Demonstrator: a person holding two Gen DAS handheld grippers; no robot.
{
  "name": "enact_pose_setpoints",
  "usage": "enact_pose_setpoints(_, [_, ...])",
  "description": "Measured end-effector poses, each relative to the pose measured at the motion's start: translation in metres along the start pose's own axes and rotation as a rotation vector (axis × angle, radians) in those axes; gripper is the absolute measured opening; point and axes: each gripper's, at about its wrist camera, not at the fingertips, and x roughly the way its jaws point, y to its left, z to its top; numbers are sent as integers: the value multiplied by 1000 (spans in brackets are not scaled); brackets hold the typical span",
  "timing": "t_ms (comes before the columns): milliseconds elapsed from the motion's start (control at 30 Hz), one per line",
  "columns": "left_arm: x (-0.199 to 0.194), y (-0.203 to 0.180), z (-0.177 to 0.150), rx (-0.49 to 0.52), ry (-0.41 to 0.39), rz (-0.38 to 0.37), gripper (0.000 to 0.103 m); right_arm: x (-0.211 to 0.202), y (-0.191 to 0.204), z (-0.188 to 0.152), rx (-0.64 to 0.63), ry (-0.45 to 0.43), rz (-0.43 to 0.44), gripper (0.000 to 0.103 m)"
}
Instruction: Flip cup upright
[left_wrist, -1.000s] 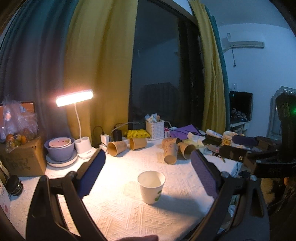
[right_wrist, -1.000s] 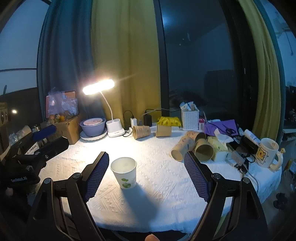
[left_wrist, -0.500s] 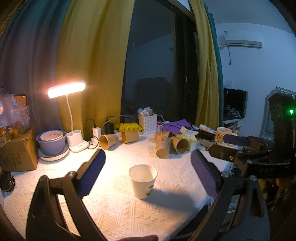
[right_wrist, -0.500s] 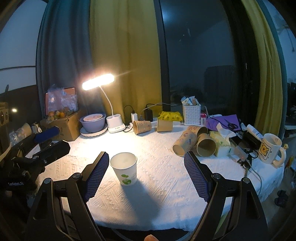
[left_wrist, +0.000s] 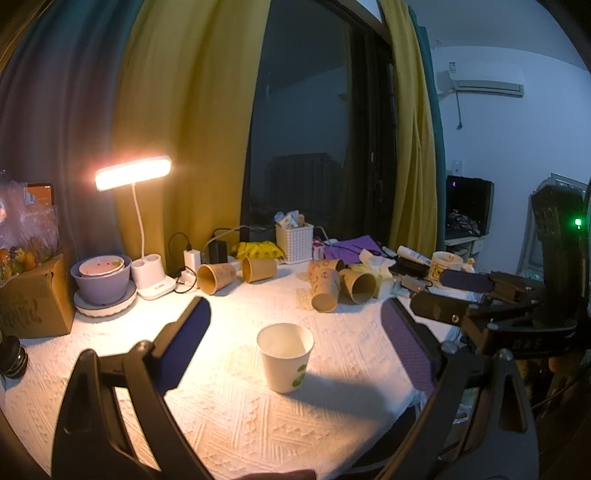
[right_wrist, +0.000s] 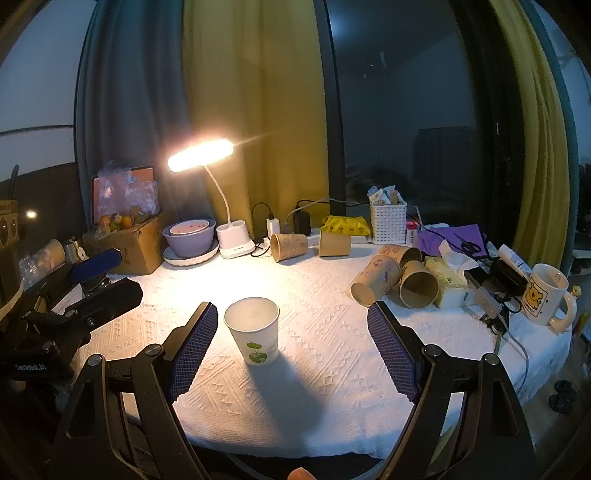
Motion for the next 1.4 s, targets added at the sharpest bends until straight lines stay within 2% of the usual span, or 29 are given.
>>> enact_pose_setpoints(1400, [2,0,-9,-16,22,-17,94,7,5,-5,-6,22,8,86])
